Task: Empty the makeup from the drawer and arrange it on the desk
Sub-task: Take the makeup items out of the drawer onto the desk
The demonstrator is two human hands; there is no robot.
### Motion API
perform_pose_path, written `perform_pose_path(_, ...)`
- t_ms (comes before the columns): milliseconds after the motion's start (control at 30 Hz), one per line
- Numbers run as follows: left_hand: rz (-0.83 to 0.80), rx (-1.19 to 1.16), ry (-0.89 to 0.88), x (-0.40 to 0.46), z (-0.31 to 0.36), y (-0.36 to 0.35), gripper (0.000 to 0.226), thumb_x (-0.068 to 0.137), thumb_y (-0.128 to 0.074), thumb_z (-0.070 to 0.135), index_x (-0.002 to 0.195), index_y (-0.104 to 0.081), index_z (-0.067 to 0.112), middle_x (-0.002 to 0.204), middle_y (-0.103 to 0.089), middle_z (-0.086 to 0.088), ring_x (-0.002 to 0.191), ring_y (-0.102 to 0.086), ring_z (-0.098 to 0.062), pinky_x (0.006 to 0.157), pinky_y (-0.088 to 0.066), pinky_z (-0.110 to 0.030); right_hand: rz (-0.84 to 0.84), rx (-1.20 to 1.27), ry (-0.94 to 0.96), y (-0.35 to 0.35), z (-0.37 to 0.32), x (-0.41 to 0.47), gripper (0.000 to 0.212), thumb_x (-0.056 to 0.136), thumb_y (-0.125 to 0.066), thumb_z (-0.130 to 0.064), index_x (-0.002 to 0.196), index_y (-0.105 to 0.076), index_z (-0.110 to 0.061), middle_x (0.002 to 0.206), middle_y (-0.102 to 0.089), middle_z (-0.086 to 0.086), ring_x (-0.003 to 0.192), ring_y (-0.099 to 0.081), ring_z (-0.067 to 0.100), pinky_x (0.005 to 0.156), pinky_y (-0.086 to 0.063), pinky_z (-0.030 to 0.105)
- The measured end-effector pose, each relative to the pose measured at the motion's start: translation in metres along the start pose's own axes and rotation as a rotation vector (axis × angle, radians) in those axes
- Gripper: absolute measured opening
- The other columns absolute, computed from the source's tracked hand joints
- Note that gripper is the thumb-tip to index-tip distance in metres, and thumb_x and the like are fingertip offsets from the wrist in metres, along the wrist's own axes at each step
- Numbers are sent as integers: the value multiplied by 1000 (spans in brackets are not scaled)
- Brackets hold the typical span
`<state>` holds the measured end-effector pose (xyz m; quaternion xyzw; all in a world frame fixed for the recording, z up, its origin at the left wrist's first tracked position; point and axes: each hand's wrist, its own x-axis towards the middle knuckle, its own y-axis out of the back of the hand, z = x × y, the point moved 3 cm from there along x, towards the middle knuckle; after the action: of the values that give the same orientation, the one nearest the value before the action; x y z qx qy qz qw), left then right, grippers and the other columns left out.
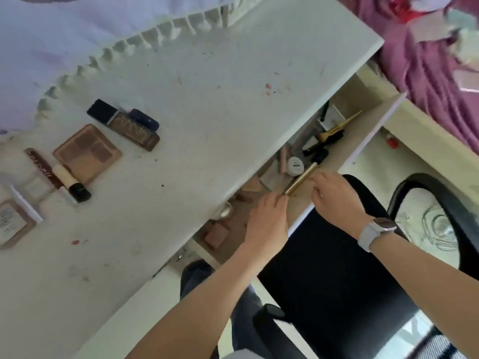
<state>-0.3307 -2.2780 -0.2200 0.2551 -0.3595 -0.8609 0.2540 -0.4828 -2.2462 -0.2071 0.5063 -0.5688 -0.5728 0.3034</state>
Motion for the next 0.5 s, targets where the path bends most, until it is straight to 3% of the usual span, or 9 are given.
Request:
perform_pose_path(67, -122, 107, 59, 20, -2, -17, 56, 88, -43, 5, 142, -27, 8, 151, -20, -11, 137, -22, -29, 106, -31, -42, -85, -103, 47, -11, 12, 23, 34, 87, -47, -8, 119, -57, -4, 111, -62, 14, 102, -56, 32, 103, -32, 38)
perform_pose_path(133, -94, 189, 51, 39, -12, -32, 57, 88, -35, 3, 144, -24, 7, 152, -20, -11, 140, -19, -28, 107, -31, -46, -134, -134, 62, -21, 17, 46, 36, 90, -45, -12, 125, -52, -7, 121, -57, 11, 112, -53, 29, 109, -23, 38)
perform_pose_path(200, 10, 254, 66, 56, -21, -43, 52, 89, -28, 8, 140, -35, 9, 147, -34, -13, 136, -31, -29, 98, -39, -50, -169, -158, 67, -29, 18, 64, 39, 91, -45, -16, 130, -45, -9, 127, -51, 11, 115, -50, 30, 101, -31, 38)
perform_pose_path(233, 5, 280, 85, 62, -27, -49, 50, 91, -28, 12, 141, -35, 11, 148, -32, -13, 137, -30, -28, 99, -37, -51, -195, -162, 73, -33, 18, 70, 42, 91, -46, -18, 132, -41, -10, 129, -48, 11, 115, -49, 30, 90, -37, 37)
perform_pose_path(300, -116, 345, 121, 70, -36, -62, 49, 98, -29, 20, 146, -20, 14, 155, -11, -9, 143, -10, -23, 107, -21, -48, -268, -167, 81, -41, 19, 79, 45, 92, -47, -20, 134, -36, -12, 130, -44, 12, 114, -47, 32, 71, -36, 36)
perform_pose_path(367, -145, 432, 131, 71, -39, -64, 49, 99, -30, 22, 146, -19, 14, 156, -6, -6, 143, -5, -22, 107, -17, -45, -311, -180, 95, -47, 21, 85, 46, 92, -49, -24, 134, -36, -12, 128, -42, 14, 112, -46, 34, 70, -38, 38)
perform_pose_path(500, -55, 450, 103, 66, -37, -55, 35, 96, -38, 22, 128, -47, 10, 148, -30, -9, 138, -20, -28, 101, -23, -46, -346, -105, 117, -47, 20, 92, 53, 88, -55, -33, 133, -34, -14, 129, -38, 16, 111, -46, 36, 72, -42, 41)
